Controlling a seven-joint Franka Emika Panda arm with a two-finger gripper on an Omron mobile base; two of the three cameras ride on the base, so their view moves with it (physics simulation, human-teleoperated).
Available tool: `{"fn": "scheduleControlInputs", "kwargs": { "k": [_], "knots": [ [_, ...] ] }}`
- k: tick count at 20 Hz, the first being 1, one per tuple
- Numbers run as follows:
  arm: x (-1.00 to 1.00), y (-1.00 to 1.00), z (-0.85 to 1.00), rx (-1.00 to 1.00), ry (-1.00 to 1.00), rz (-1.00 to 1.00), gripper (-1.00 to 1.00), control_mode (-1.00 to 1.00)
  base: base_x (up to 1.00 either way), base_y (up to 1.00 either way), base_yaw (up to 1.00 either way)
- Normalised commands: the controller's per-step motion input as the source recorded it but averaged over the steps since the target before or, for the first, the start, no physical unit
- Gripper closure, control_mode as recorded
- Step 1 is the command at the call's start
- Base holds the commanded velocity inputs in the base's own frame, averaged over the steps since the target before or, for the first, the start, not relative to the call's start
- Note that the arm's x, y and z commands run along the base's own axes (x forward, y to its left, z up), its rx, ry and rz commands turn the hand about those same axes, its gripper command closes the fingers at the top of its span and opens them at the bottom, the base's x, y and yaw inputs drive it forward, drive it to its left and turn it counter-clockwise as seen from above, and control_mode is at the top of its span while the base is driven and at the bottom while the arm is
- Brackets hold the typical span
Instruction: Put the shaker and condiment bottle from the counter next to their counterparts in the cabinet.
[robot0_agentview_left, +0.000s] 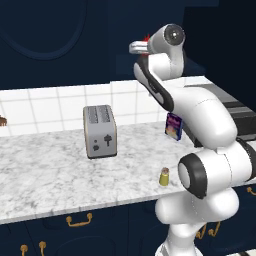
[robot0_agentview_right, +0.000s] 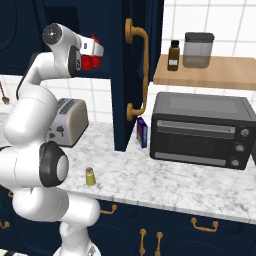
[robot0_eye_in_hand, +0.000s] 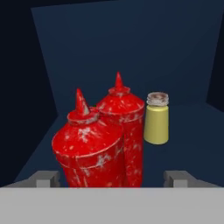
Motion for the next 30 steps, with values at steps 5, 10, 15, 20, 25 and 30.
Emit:
{"fn": "scheduleControlInputs", "kwargs": {
  "k": [5, 10, 15, 20, 25, 30],
  "knots": [
    [-0.01, 0.00, 0.00, 0.00, 0.00, 0.03, -1.00, -1.00, 0.00, 0.00, 0.00],
    [-0.29, 0.00, 0.00, 0.02, 0.00, 0.00, -1.00, -1.00, 0.00, 0.00, 0.00],
    [-0.47, 0.00, 0.00, 0.01, 0.00, 0.00, -1.00, -1.00, 0.00, 0.00, 0.00],
    [-0.42, 0.00, 0.00, 0.00, 0.00, 0.00, -1.00, -1.00, 0.00, 0.00, 0.00],
    [-0.31, 0.00, 0.00, 0.00, 0.00, 0.00, -1.00, -1.00, 0.00, 0.00, 0.00],
    [-0.20, 0.01, -0.08, 0.00, 0.02, 0.00, -1.00, -1.00, 0.00, 0.00, 0.00]
  ]
}}
